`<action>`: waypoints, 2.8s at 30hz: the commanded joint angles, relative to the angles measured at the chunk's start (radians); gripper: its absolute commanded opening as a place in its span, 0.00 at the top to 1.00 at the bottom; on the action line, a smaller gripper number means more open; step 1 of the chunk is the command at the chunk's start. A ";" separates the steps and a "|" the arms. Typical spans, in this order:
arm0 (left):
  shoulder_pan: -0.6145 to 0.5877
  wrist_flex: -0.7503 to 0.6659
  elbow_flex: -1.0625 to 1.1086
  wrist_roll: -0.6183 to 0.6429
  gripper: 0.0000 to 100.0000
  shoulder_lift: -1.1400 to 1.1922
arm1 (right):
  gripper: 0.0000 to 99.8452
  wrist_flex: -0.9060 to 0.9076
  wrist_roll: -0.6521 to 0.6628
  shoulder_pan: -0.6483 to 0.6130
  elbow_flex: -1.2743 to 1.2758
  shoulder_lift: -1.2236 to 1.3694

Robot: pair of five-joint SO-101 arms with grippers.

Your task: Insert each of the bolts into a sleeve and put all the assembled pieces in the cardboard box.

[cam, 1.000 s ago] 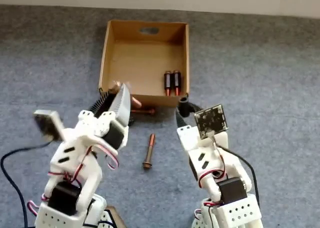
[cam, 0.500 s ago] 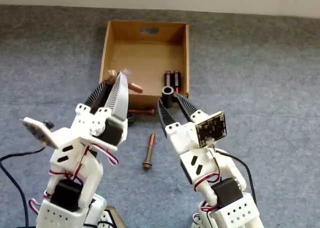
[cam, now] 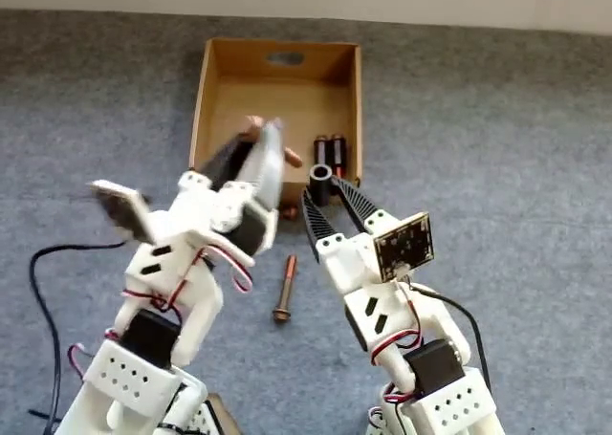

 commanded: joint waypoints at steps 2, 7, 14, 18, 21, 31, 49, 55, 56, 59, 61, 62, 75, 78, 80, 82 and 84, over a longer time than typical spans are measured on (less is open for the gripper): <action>0.105 -0.029 -0.077 -0.218 0.99 0.061 | 0.99 -0.022 -0.009 0.030 -0.010 -0.012; 0.110 -0.035 -0.079 -0.212 0.99 0.085 | 0.99 -0.024 -0.009 0.044 0.015 -0.012; 0.116 -0.037 -0.116 -0.207 0.99 0.090 | 0.99 -0.025 -0.009 0.044 0.021 -0.012; 0.117 -0.035 -0.166 -0.207 0.99 0.093 | 0.99 -0.025 -0.009 0.044 0.021 -0.012; 0.117 -0.034 -0.189 -0.207 0.99 0.093 | 0.99 -0.025 -0.009 0.044 0.021 -0.012; 0.134 -0.037 -0.200 -0.207 0.99 0.145 | 0.99 -0.025 -0.009 0.044 0.021 -0.012; 0.171 0.063 -0.277 -0.209 0.99 0.272 | 0.99 -0.024 -0.009 0.044 0.021 -0.012; 0.163 0.074 -0.277 -0.212 0.99 0.271 | 0.99 -0.024 -0.009 0.044 0.021 -0.012; 0.163 0.074 -0.277 -0.212 0.99 0.271 | 0.99 -0.024 -0.009 0.044 0.021 -0.012; 0.163 0.074 -0.283 -0.212 0.99 0.269 | 0.99 -0.024 -0.009 0.044 0.021 -0.012; 0.165 0.074 -0.283 -0.210 0.99 0.266 | 0.99 -0.024 -0.009 0.045 0.021 -0.012; 0.166 0.074 -0.278 -0.209 0.99 0.255 | 0.99 -0.024 -0.009 0.045 0.021 -0.012; 0.074 0.095 -0.240 -0.213 0.99 0.094 | 0.99 -0.024 -0.009 0.045 0.021 -0.012; 0.079 0.095 -0.223 -0.212 0.99 0.094 | 0.99 -0.024 -0.009 0.045 0.021 -0.012; 0.079 0.095 -0.220 -0.209 0.99 0.096 | 0.99 -0.024 -0.009 0.045 0.021 -0.012; 0.079 0.095 -0.220 -0.209 0.99 0.097 | 0.99 -0.024 -0.009 0.045 0.021 -0.012; 0.079 0.095 -0.220 -0.207 0.99 0.097 | 0.99 -0.024 -0.009 0.045 0.021 -0.012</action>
